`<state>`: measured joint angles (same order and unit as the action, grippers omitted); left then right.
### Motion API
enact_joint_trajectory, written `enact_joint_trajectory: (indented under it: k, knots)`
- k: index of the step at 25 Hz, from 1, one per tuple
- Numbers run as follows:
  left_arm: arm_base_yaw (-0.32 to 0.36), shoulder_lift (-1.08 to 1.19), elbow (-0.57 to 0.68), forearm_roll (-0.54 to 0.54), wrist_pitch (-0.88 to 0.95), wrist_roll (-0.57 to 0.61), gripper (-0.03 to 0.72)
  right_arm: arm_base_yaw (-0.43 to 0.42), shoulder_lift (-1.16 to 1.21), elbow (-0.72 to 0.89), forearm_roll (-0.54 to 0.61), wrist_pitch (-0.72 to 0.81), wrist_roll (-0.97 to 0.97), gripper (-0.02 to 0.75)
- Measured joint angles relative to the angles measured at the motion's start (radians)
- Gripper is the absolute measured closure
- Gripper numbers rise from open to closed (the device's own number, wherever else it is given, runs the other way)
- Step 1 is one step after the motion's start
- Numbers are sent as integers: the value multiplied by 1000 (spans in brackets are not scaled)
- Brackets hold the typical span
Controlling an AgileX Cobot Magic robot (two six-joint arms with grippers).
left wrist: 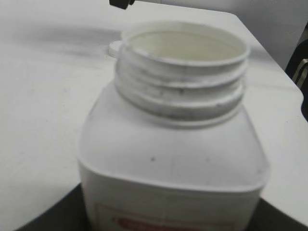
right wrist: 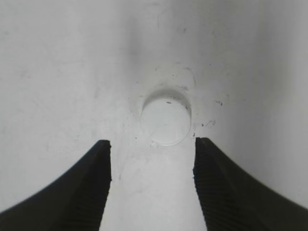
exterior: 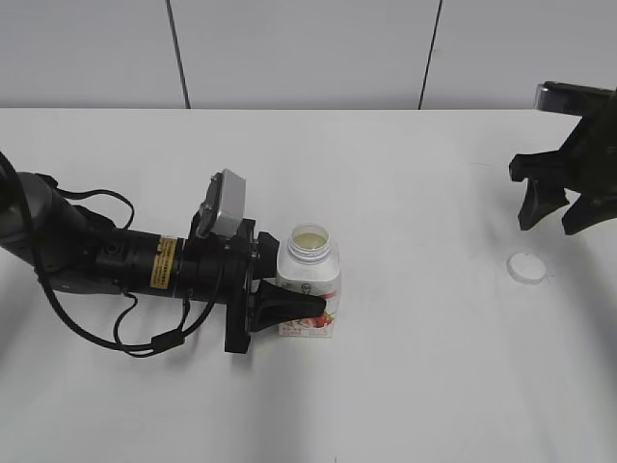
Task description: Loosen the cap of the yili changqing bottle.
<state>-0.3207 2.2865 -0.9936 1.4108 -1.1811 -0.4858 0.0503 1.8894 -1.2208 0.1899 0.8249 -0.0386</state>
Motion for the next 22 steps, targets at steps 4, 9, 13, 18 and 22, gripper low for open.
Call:
enact_joint_trajectory:
  k: [4, 9, 13, 18, 22]
  knots:
    - [0, 0, 0, 0, 0, 0, 321, 0, -67, 0, 1, 5, 1, 300]
    - [0, 0, 0, -3, 4, -2, 251, 0, -124, -2, 1, 7, 1, 299]
    - [0, 0, 0, -5, 15, -4, 160, 0, -137, -2, 1, 9, 1, 299]
    - [0, -10, 0, 2, -6, -4, 123, 0, -141, -2, 1, 14, 1, 299]
    - [0, -46, 19, 6, -20, -5, 122, 0, -141, -2, 1, 18, 1, 299]
